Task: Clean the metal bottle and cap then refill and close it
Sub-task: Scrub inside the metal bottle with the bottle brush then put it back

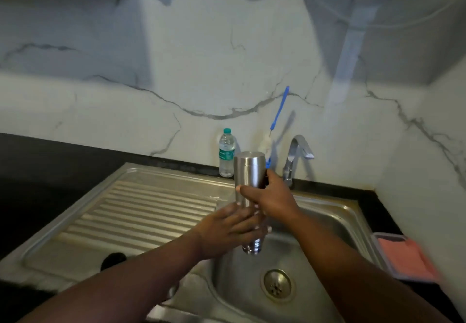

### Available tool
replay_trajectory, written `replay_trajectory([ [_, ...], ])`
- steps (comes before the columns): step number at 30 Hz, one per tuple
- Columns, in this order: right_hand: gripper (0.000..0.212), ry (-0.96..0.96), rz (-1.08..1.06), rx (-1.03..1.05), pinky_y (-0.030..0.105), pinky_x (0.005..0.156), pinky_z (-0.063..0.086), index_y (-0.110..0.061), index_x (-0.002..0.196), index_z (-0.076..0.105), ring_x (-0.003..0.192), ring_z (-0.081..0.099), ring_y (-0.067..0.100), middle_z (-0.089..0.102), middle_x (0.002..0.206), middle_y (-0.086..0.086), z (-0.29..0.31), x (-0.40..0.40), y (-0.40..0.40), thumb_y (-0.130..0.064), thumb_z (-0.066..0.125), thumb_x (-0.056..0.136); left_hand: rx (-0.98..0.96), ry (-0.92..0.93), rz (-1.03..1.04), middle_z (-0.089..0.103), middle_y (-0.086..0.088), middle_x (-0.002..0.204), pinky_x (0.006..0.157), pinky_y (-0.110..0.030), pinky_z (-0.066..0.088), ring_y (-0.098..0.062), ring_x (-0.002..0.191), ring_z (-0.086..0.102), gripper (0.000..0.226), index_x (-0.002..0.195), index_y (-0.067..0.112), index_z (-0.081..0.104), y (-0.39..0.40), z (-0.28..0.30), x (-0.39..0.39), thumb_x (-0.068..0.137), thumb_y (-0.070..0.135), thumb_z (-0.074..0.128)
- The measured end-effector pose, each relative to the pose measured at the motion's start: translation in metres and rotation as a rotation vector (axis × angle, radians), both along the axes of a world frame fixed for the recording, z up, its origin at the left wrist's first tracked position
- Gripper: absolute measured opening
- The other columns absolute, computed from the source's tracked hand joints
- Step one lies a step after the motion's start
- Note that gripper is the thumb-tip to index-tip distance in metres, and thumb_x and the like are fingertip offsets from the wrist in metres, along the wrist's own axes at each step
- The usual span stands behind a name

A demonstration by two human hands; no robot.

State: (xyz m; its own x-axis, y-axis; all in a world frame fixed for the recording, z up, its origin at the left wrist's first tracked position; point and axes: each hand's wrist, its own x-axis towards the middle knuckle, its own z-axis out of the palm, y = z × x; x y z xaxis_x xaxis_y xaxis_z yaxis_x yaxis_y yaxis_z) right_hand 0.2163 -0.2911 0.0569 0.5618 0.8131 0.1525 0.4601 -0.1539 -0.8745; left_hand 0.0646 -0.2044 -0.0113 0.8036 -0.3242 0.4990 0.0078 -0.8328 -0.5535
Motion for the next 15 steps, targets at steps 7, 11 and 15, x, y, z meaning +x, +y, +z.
replay_trajectory([
  [7, 0.053, 0.134, -0.02, 0.175, 0.024, 0.071, 0.051, -0.02, 0.111, 0.052, 0.085, 0.063, 0.008, 0.064, 0.095, -0.008, 0.03, -0.091, 0.096, -0.034, 0.081, 0.069, -0.797, -0.103, 0.428, 0.042, -0.004, 0.15, 0.1, -0.045, 0.047, -0.022, 0.134, 0.045, 0.072, 0.145, 0.023, 0.041, 0.116, 0.025, -0.118, 0.083, 0.058, 0.049],
  [11, 0.063, 0.239, 0.089, 0.208, 0.037, 0.082, 0.056, -0.022, 0.117, 0.05, 0.093, 0.065, 0.012, 0.064, 0.104, -0.004, 0.027, -0.167, 0.157, -0.036, 0.083, 0.065, -1.228, -0.145, 0.513, 0.042, 0.006, 0.147, 0.103, -0.04, 0.046, -0.014, 0.133, 0.044, 0.072, 0.14, 0.029, 0.049, 0.179, 0.035, -0.194, 0.08, 0.069, 0.059],
  [15, 0.062, 0.217, 0.199, 0.172, 0.028, 0.078, 0.053, -0.024, 0.118, 0.046, 0.092, 0.062, 0.006, 0.061, 0.105, -0.008, 0.016, -0.24, 0.198, -0.028, 0.083, 0.068, -1.4, -0.113, 0.629, 0.042, 0.01, 0.145, 0.108, -0.039, 0.041, -0.011, 0.133, 0.043, 0.075, 0.138, 0.034, 0.048, 0.224, 0.027, -0.27, 0.074, 0.069, 0.067],
])
